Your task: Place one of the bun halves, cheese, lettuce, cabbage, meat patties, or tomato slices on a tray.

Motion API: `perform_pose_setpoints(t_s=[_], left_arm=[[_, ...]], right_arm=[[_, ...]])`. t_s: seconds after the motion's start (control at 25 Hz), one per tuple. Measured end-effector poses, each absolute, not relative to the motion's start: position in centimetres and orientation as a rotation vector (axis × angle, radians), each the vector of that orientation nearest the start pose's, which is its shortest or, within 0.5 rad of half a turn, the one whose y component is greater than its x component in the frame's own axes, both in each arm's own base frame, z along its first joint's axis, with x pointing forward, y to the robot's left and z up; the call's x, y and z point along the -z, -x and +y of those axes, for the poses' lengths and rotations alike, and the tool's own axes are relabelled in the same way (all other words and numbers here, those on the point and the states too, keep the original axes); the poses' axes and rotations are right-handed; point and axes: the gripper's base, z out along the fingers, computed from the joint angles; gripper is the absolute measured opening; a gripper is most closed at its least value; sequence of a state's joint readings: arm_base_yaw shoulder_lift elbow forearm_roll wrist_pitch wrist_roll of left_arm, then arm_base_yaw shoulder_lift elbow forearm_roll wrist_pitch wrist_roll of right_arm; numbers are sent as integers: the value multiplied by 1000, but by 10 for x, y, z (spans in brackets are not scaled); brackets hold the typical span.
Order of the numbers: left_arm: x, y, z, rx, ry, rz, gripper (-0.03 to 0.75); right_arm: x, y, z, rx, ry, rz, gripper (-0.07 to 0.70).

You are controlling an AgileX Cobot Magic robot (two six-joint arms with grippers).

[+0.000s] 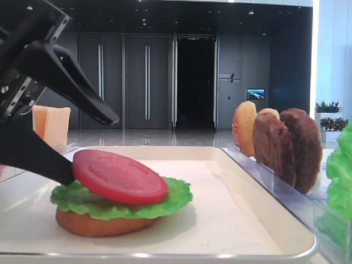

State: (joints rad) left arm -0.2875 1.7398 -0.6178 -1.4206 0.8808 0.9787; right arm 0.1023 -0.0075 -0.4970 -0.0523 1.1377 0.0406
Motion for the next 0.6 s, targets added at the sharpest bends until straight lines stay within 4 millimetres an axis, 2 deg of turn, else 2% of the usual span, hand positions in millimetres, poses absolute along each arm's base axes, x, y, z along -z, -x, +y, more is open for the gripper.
perform_pose_setpoints(t_s=[0.32,0.6], left_arm=[[-159,-227,-134,1237,-156,2809,471],[-181,-244,-134,1135,-180,2834,471]], right_arm=[[-270,9,-5,-22,60,2115,237],[-270,9,-5,-22,60,2115,237]])
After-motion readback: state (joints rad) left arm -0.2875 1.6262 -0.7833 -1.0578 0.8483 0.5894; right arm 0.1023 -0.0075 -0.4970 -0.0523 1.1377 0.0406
